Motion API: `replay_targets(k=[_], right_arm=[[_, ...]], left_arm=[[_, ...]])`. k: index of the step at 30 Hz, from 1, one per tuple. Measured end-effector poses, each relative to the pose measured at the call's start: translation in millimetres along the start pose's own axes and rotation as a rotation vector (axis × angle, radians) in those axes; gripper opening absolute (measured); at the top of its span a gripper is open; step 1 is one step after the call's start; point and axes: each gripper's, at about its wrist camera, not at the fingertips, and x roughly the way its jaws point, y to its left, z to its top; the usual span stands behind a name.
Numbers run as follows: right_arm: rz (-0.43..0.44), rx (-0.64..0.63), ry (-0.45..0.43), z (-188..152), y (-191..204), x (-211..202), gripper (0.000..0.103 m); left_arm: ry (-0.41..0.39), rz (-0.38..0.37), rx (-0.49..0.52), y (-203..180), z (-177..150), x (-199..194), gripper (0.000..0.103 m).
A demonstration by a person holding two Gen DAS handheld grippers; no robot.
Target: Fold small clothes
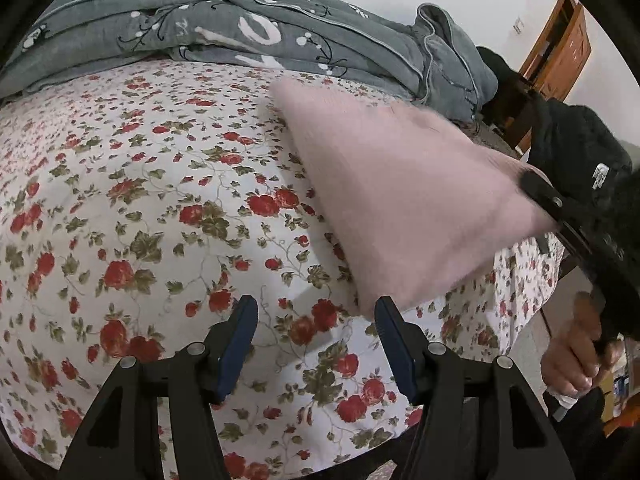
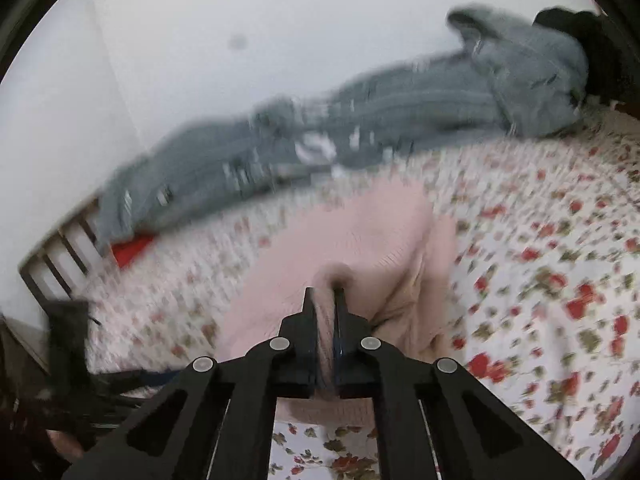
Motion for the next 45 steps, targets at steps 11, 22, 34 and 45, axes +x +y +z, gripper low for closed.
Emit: replay_targets(k=[11,22,34,45], right_arm=[[-0.11,0.007,0.133,-34,-34,10,0.014],[-0.12,0.044,0.126,7,-32,46,0.019],[-0.145,0.102,0.074,-22,-68,37,0.015],[-0.155,0.009,0.061,-26,-37,-4,0.033]], left_arm=[[-0.064,0.011,-0.024,-2,23,-13,0.059],[-0.08,0.024,-0.059,4,36,-16,0.059],[-0.036,0.01,-0.04,-3,25,-1,0.059],[-0.013,-0.046,0.035,-44,19,16,0.059]])
